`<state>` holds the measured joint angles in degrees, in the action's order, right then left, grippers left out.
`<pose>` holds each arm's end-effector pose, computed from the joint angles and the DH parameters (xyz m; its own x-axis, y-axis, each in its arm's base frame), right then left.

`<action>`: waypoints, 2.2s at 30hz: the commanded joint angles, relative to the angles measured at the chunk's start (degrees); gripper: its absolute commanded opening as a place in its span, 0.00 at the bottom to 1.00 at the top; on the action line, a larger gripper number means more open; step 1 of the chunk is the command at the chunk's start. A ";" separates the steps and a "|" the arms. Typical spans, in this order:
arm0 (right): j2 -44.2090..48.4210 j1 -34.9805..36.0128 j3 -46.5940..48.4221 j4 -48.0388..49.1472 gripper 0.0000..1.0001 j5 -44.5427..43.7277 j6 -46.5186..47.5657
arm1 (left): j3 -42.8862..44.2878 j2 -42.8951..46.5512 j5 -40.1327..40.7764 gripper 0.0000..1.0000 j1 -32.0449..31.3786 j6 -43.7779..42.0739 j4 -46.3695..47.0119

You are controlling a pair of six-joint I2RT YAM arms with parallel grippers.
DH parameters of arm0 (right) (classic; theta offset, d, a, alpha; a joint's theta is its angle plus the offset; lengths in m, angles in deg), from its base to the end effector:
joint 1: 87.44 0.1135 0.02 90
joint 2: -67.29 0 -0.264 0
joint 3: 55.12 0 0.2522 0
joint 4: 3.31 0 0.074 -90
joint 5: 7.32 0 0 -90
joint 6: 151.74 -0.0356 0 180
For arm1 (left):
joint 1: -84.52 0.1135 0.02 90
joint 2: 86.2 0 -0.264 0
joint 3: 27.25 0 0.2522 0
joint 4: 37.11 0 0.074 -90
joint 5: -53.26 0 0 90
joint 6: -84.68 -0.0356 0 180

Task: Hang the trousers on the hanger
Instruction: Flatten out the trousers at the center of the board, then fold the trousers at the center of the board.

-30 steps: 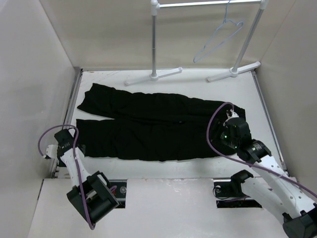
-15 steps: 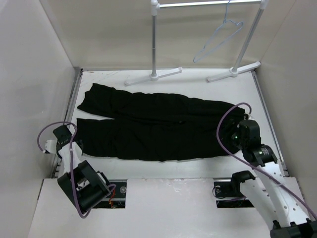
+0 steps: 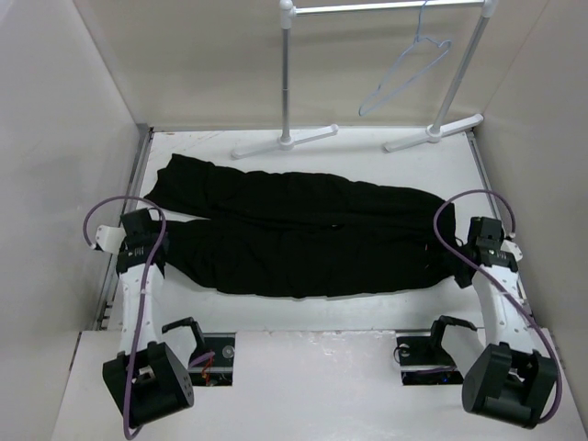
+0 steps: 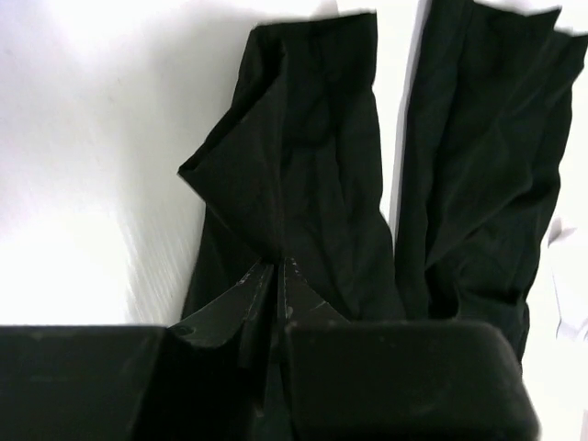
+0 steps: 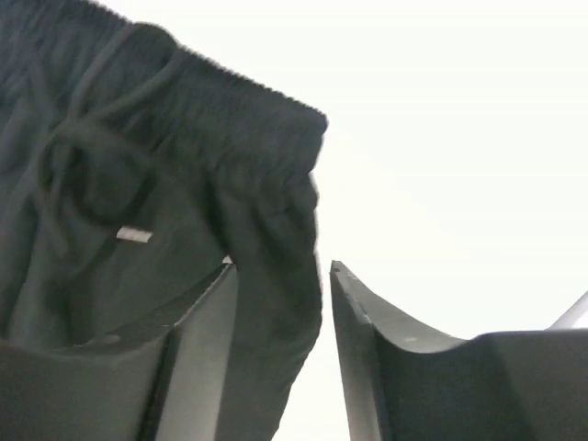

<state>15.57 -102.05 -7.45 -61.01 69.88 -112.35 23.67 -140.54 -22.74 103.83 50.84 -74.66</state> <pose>0.1523 -0.0479 0.2072 -0.2724 0.8498 -0.4512 0.8793 0.4103 0.2420 0.1857 0.0742 0.2418 0.0651 -0.8312 -0.5522 -0.7886 0.2962 -0.5388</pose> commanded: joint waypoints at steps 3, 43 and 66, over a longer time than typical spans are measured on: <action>-2.58 -1.78 0.02 3.59 0.53 -2.68 -0.89 | -3.24 2.50 1.38 0.05 -2.12 1.67 -1.09; -32.89 3.14 35.24 12.92 0.10 -0.30 0.77 | 50.17 -39.32 14.74 0.02 -1.95 -6.85 -3.01; -64.31 4.10 63.75 15.98 0.70 7.35 0.59 | 85.64 -74.43 13.78 0.37 -7.67 -18.46 -1.01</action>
<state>-52.62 -98.64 56.44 -49.73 77.27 -112.79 112.02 -221.19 -9.08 95.66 34.16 -79.84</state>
